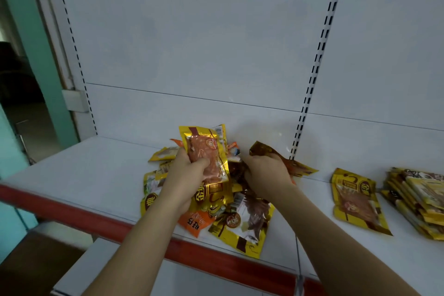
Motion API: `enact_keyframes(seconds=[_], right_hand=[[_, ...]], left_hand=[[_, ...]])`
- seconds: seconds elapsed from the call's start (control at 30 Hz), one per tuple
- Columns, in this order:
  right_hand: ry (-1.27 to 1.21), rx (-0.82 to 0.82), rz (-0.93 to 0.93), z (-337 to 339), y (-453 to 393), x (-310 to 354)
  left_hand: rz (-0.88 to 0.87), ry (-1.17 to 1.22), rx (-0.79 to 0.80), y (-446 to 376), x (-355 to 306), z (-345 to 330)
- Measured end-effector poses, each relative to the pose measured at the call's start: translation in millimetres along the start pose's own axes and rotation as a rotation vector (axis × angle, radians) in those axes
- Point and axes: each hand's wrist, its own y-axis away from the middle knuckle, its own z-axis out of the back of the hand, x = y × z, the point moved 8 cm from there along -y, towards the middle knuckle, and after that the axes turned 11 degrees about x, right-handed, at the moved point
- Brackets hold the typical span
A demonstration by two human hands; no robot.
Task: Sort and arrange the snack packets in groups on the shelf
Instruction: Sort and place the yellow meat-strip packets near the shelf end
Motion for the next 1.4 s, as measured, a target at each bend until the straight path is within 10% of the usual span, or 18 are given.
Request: enact_keyframes(seconds=[0.2, 0.33, 0.6, 0.8, 0.97, 1.27, 1.4], right_hand=[[-0.776, -0.299, -0.209, 52, 35, -44], [-1.209, -0.154, -0.185, 46, 46, -24], [-0.899, -0.257, -0.308, 40, 55, -71], [-0.414, 0.245, -0.226, -25, 43, -87], [-0.305, 0.092, -0.281, -16, 42, -102], [-0.782, -0.392, -0.453, 40, 74, -136], [-0.997, -0.332, -0.421, 39, 76, -101]], left_hand=[[-0.021, 0.033, -0.013, -1, -5, -4], [-0.043, 0.147, 0.125, 6, -19, -40], [-0.095, 0.069, 0.111, 5, -18, -58], [-0.051, 0.083, 0.019, 1, -8, -36], [-0.034, 0.018, 0.076, 1, -4, -41], [-0.016, 0.054, 0.071, -8, 3, -59], [0.013, 0.167, 0.144, -8, 2, -78]])
